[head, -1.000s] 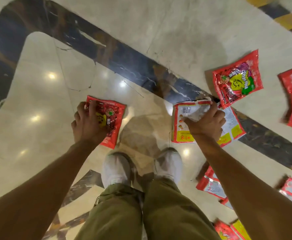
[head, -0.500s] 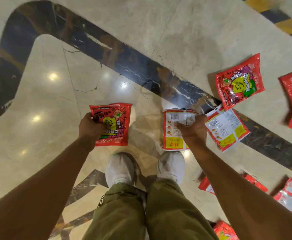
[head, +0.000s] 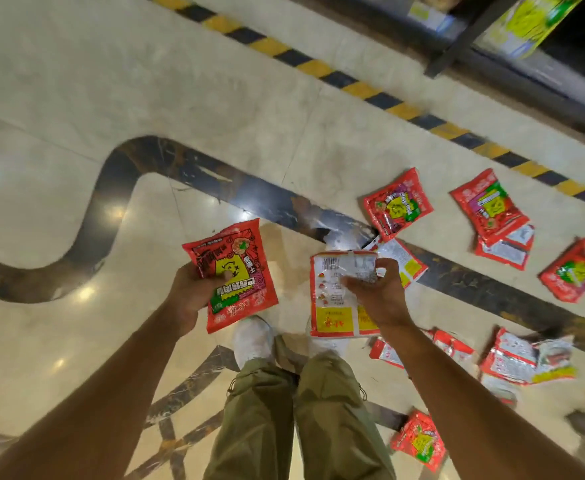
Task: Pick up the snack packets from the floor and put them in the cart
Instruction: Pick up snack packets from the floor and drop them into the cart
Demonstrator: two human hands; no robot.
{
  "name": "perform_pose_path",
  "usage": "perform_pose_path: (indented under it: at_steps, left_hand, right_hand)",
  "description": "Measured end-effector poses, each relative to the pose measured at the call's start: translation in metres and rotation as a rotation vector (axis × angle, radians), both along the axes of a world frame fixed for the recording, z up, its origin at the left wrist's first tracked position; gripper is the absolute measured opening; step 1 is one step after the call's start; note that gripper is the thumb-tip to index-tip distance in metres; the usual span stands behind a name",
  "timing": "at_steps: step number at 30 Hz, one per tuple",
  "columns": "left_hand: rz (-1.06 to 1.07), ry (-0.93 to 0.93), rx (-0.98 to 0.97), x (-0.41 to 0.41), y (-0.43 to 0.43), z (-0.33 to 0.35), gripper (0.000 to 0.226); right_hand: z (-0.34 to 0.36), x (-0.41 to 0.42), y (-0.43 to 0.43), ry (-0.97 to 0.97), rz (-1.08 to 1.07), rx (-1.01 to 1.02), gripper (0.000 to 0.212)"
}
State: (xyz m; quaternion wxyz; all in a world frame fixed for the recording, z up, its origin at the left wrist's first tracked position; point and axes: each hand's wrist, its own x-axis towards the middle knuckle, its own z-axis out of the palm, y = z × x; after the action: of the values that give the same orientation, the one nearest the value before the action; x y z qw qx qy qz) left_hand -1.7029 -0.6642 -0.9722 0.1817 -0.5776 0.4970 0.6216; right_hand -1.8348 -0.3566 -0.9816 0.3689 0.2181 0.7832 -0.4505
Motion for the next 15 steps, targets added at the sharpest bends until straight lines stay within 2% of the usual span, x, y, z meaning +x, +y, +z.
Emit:
perform_pose_path:
  at_steps: [2,4,9,11,13,14,15]
  left_hand:
    - [-0.047,0.052,0.003,-0.019,-0.001,0.072,0.032]
    - [-0.110,0.115,0.018,-0.037,0.002,0.150,0.035]
    - [-0.238,0.351,0.071,-0.088,0.033,0.360,0.039]
    - [-0.273,0.428,0.090,-0.105,0.057,0.440,0.045]
    - [-0.332,0.487,0.117,-0.117,0.086,0.507,0.068]
    - [-0.362,0.512,0.125,-0.120,0.102,0.536,0.069]
    - [-0.390,0.550,0.133,-0.120,0.120,0.563,0.060]
  right_hand:
    - [0.070,0.000,0.002,0.003,-0.109,-0.068,0.089]
    - [0.144,-0.001,0.008,0.038,-0.189,-0.122,0.090]
    - [0.363,-0.004,0.039,0.217,-0.330,-0.153,0.055]
    - [0.439,0.004,0.066,0.294,-0.375,-0.129,0.051]
    - [0.507,0.014,0.095,0.389,-0.413,-0.088,0.049]
    - [0.536,0.023,0.112,0.432,-0.436,-0.068,0.050]
    - [0.564,0.033,0.129,0.473,-0.457,-0.044,0.050]
